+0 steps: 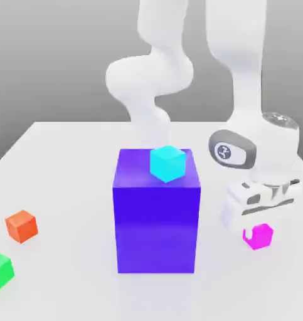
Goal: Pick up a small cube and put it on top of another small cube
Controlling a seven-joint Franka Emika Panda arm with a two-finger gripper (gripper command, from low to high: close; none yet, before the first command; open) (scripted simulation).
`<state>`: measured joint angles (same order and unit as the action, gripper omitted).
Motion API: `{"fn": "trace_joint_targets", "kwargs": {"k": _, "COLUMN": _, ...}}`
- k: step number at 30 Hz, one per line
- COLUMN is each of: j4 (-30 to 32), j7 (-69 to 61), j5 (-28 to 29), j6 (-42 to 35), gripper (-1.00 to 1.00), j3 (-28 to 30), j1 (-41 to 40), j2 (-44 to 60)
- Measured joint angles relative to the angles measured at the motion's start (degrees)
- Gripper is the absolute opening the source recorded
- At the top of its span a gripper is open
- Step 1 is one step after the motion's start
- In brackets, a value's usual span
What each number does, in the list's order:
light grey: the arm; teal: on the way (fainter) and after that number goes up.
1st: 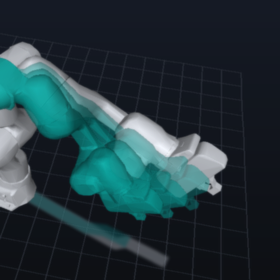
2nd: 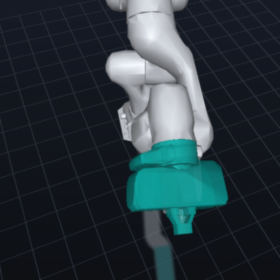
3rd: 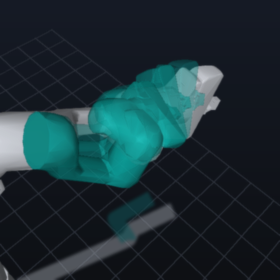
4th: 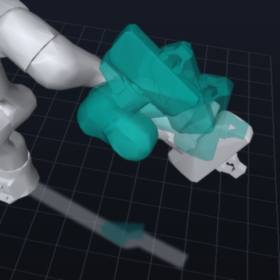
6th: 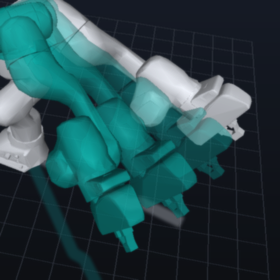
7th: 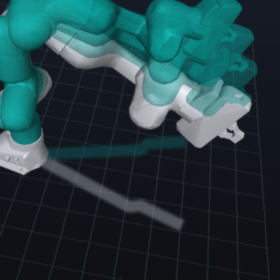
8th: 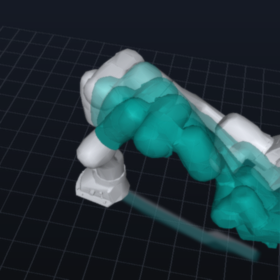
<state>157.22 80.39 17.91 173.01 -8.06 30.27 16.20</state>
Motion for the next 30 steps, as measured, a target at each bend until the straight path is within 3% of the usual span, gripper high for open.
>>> {"fn": "trace_joint_targets", "kwargs": {"k": 6, "j4": 2.32, "j7": -9.06, "j5": -12.81, "j6": -8.48, "gripper": -1.00, "j3": -7.06, "j1": -4.47, "j2": -11.03}}
{"fn": "trace_joint_targets", "kwargs": {"k": 12, "j4": -2.05, "j7": -10.48, "j5": -13.71, "j6": -11.07, "gripper": -1.00, "j3": -3.76, "j1": -11.04, "j2": -15.62}}
{"fn": "trace_joint_targets", "kwargs": {"k": 17, "j4": -6.42, "j7": -18.03, "j5": -15.86, "j6": -14.22, "gripper": -1.00, "j3": 3.19, "j1": -15.27, "j2": -15.07}}
{"fn": "trace_joint_targets", "kwargs": {"k": 23, "j4": -12.59, "j7": -29.57, "j5": -19.70, "j6": -19.02, "gripper": -1.00, "j3": 11.48, "j1": -33.04, "j2": -10.22}}
{"fn": "trace_joint_targets", "kwargs": {"k": 30, "j4": -18.46, "j7": -40.92, "j5": -22.69, "j6": -23.81, "gripper": -1.00, "j3": 20.29, "j1": -45.09, "j2": -5.79}}
